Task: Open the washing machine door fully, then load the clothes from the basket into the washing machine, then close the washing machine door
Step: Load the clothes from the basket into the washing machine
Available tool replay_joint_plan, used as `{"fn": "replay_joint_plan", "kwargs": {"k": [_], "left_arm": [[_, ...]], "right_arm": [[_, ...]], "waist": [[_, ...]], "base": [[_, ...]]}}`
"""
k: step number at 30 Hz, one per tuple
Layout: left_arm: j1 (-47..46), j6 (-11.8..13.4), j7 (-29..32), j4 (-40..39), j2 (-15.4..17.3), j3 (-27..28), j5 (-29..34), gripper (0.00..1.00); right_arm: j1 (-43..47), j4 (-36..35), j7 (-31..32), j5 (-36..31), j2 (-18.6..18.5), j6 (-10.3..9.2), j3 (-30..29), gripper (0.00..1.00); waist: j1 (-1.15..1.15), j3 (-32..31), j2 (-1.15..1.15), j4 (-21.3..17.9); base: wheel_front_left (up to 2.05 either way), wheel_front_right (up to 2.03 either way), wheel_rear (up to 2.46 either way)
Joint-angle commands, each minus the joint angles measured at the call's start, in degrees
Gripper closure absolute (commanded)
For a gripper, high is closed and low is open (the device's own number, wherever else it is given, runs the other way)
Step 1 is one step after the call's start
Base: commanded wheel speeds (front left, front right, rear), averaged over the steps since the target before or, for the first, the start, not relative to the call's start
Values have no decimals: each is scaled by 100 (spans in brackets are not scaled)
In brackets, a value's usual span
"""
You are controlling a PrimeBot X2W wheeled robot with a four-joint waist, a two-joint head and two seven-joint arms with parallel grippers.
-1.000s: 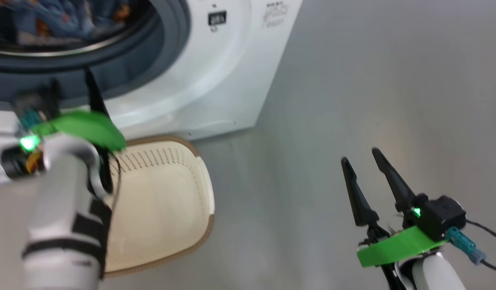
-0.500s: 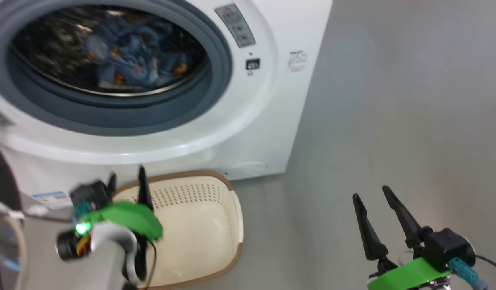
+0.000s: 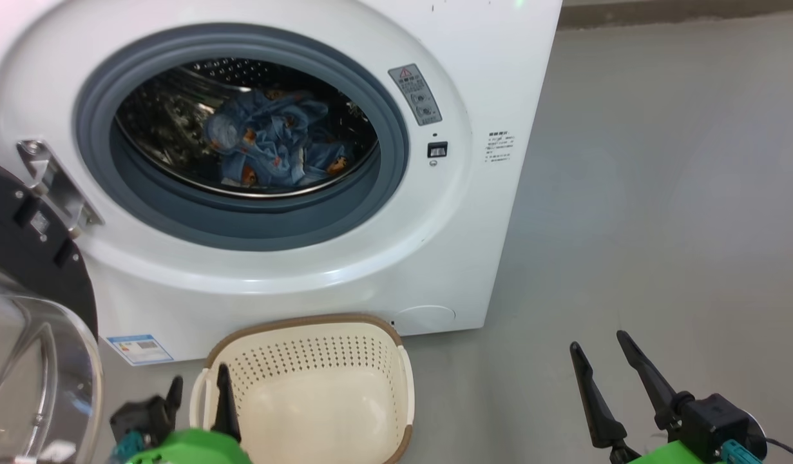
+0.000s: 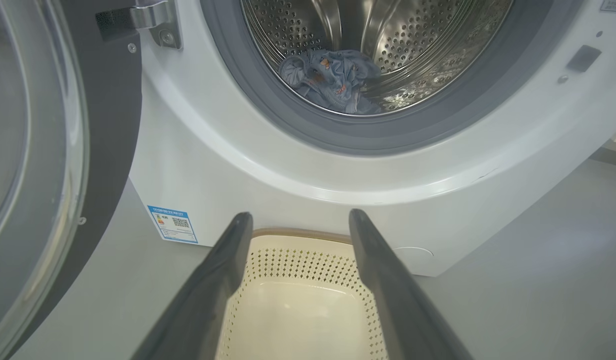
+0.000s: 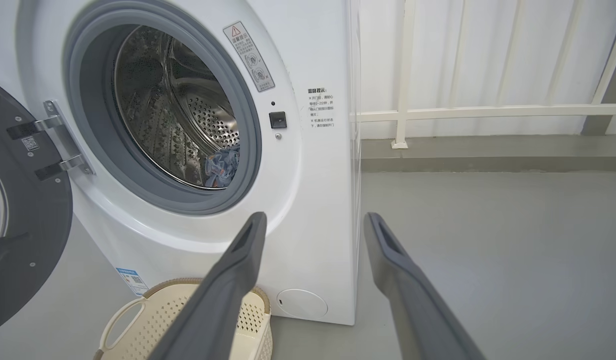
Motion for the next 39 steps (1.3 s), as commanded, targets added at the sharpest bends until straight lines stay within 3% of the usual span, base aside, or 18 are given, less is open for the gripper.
{"fn": "replay_joint_plan", "kwargs": {"k": [1,17,39], "left_arm": [[-1,38,-37,-170,117,179,42,0],[1605,56,-37,-1648,88,615,385,0],[1812,-144,-37,-1867,-36,1064,577,0]], "right_arm": [[-13,-132,-26,-39,-40,9,99,0],[235,-210,-26,-31,-86,9,-73,0],[229,-218,-26,-42,-98,9,-2,0]], "waist": [[1,-103,0,42],[1,-394,0,71],[1,-416,0,-136]], "base": [[0,0,0],[0,0,0],[0,0,0]]}}
